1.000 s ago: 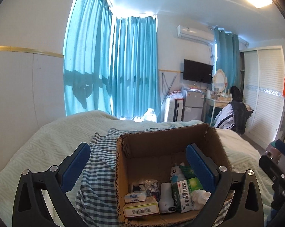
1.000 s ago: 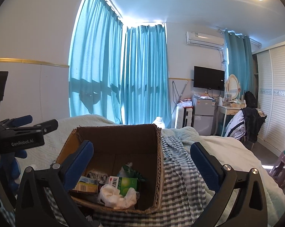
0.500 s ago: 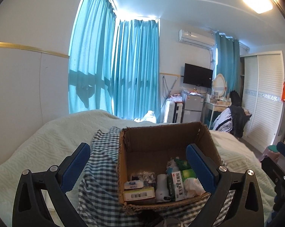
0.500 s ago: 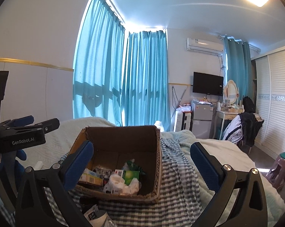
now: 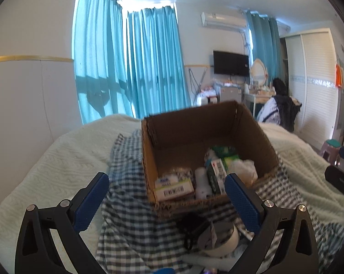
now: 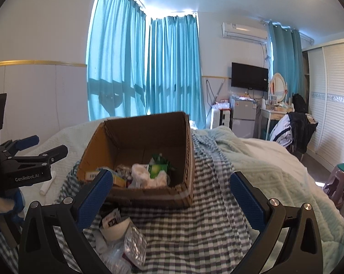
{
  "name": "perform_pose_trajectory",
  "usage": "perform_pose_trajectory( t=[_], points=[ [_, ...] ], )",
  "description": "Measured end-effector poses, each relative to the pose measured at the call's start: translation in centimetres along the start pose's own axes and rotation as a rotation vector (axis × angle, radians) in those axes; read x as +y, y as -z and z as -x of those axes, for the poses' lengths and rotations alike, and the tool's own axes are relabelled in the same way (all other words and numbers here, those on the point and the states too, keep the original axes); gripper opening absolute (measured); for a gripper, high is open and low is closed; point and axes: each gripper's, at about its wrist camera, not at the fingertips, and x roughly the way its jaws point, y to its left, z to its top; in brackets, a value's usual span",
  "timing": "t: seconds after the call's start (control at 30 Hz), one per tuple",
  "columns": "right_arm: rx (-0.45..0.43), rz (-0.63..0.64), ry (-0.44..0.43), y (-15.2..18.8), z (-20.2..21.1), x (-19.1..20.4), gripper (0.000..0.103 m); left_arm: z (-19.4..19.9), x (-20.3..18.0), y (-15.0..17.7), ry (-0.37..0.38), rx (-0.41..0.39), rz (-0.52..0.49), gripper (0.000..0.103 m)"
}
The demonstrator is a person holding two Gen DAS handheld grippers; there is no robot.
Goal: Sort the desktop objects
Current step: 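Withdraw both grippers from the box toward the remaining items, then grasp the white tube with the left gripper while the right grasps the blue blister pack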
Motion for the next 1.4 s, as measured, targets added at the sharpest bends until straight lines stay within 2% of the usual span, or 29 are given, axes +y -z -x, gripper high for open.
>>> perform_pose_trajectory(
  t=[0.07,0.17,0.37,0.57,0.63,0.83,1.13,1.27,1.33,1.4],
  points=[
    [0.025,-0.003,-0.006,0.5,-0.2,0.2,0.103,-0.6,-0.2,1.1,0.027,0.057,-0.022,0.103],
    [0.055,-0.028,-0.046,1.5,-0.1,0.2,0.103,-1.5,-0.2,2.4,0.033,0.122,-0.037,0.103],
    [0.127,-0.001,-0.060,3.4,-0.8,1.2,0.103,-3.3,-0.5,5.6,0.039,0.273,-0.072,0.103],
    [0.213,0.038,-0.077,4.9,-2.6,2.1,0.101,-5.2,-0.8,8.3,0.134,0.456,-0.063,0.102],
    [0.233,0.043,-0.083,5.4,-3.0,2.3,0.101,-5.7,-0.9,8.7,0.131,0.489,-0.059,0.102],
    [0.297,0.057,-0.107,6.5,-4.5,2.9,0.101,-7.8,-2.3,11.1,0.130,0.624,-0.142,0.095],
    [0.387,0.040,-0.139,7.9,-6.9,3.1,0.101,-9.7,-4.2,12.3,0.198,0.685,-0.214,0.095],
    [0.425,0.044,-0.160,8.6,-8.2,3.7,0.101,-10.5,-4.6,12.2,0.242,0.671,-0.213,0.095],
    [0.450,0.042,-0.174,9.0,-9.0,3.8,0.096,-10.9,-4.8,12.4,0.263,0.673,-0.213,0.095],
    [0.487,0.033,-0.185,9.5,-9.9,3.9,0.086,-11.3,-4.9,12.6,0.295,0.684,-0.203,0.091]
  ],
)
